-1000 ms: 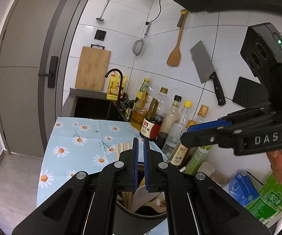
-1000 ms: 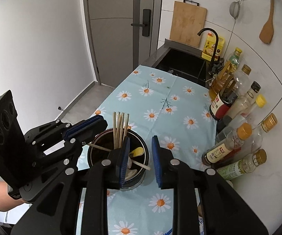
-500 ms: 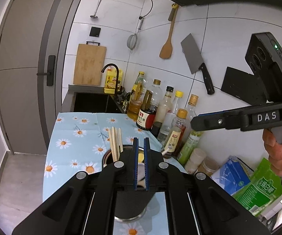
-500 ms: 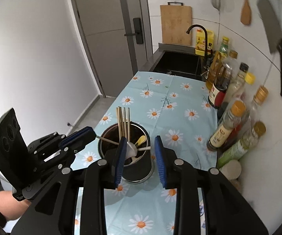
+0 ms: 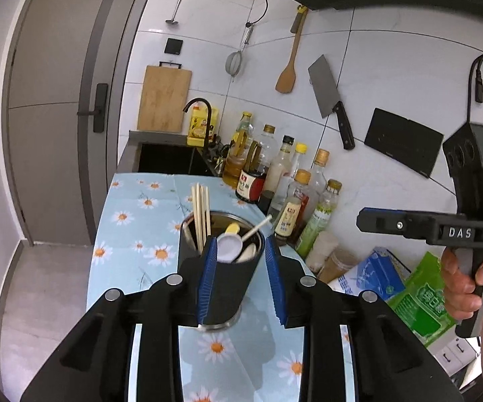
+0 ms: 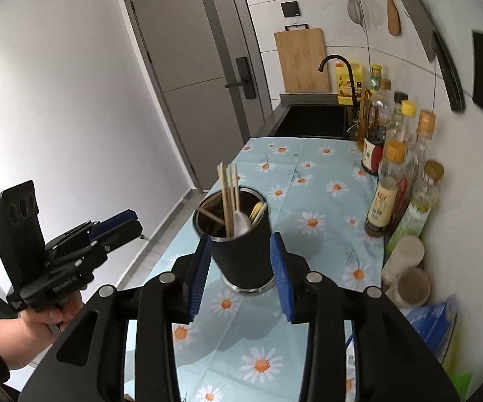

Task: Organize utensils

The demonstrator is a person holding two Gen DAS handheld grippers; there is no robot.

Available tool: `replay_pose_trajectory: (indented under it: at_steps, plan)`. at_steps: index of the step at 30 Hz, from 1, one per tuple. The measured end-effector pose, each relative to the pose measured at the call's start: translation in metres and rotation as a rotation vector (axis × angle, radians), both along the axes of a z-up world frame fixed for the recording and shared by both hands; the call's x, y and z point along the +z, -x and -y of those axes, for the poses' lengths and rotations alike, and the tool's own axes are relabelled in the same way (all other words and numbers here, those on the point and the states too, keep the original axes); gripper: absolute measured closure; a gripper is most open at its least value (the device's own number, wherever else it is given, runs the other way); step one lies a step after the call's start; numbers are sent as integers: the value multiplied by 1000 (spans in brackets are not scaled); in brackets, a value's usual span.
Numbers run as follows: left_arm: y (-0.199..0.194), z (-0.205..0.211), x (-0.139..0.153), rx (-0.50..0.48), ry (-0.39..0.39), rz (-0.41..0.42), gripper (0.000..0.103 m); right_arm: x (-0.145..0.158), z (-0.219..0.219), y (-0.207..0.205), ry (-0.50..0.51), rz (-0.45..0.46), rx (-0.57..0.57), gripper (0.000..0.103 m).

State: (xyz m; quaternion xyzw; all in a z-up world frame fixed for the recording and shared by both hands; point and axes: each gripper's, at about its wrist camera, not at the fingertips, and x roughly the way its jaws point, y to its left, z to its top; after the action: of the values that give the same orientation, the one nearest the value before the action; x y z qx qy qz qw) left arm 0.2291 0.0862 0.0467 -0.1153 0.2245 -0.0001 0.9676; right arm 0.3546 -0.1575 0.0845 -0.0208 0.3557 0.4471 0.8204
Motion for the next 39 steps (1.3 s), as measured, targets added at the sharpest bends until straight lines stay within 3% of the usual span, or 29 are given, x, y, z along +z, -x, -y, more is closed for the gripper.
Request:
replay_pose_trajectory:
  at_steps: [2, 4, 7, 15, 17, 19, 22, 24, 26, 39]
  plan:
    - [7, 4, -2, 0, -5, -18, 70, -9, 9, 8, -9, 10, -2, 62]
    - [14, 8, -5, -10, -5, -27, 52, -16, 17, 16, -2, 27, -7, 61]
    - [27, 16, -9, 12, -35, -30, 44, -30, 28, 31, -2, 45, -8, 56]
    - [47, 30, -25, 23, -44, -115, 36, -54, 55, 62, 18, 52, -43, 43]
    - [54, 34, -30, 28, -53, -134, 30, -56, 63, 69, 5, 42, -43, 40]
    - [60, 39, -33, 51, -76, -149, 17, -56, 67, 78, 24, 75, -61, 31]
    - [67, 44, -36, 67, -92, -159, 17, -57, 72, 88, 16, 92, -55, 25]
    - [69, 46, -36, 75, -94, -175, 16, -57, 74, 92, -2, 82, -52, 10]
    - [71, 45, -36, 92, -86, -179, 10, -57, 76, 95, -11, 87, -56, 5]
    - [78, 58, -42, 87, -86, -208, 7, -68, 71, 103, 28, 56, -59, 5]
